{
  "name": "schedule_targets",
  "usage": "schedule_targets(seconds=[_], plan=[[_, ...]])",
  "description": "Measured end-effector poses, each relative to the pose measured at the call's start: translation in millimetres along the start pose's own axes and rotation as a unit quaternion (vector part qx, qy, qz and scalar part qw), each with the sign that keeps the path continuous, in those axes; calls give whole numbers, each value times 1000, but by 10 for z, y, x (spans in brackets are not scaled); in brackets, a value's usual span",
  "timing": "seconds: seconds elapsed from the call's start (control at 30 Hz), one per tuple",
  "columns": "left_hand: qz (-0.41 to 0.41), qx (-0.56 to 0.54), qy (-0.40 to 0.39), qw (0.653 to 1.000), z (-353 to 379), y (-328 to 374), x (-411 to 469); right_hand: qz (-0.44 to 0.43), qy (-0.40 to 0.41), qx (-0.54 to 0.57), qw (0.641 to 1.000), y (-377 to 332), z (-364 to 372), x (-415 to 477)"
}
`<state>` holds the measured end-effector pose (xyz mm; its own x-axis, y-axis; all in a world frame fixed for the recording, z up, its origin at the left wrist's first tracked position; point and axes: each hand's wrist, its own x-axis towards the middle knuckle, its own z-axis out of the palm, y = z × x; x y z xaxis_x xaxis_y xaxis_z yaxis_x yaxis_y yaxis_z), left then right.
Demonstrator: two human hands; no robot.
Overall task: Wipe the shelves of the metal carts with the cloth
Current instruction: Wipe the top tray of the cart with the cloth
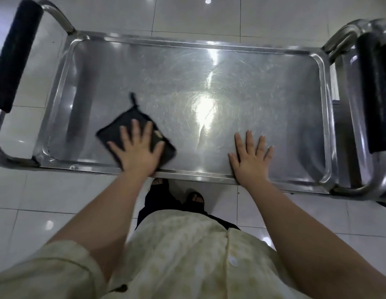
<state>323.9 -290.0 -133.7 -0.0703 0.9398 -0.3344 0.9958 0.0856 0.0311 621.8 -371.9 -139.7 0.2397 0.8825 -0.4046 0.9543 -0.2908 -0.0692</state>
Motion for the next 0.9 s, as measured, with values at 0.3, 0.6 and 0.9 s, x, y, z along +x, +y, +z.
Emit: schedule_targets(seconds=[0.3,0.6,0.9], plan=[[380,104,-42,918,221,1420,-587,49,129,398,907,124,-124,16],[371,-132,14,919,94,834,-577,-55,75,216,972,-274,-407,198],[45,-389,-100,915,-45,861,-608,-92,-8,107,990,-587,-563,356]])
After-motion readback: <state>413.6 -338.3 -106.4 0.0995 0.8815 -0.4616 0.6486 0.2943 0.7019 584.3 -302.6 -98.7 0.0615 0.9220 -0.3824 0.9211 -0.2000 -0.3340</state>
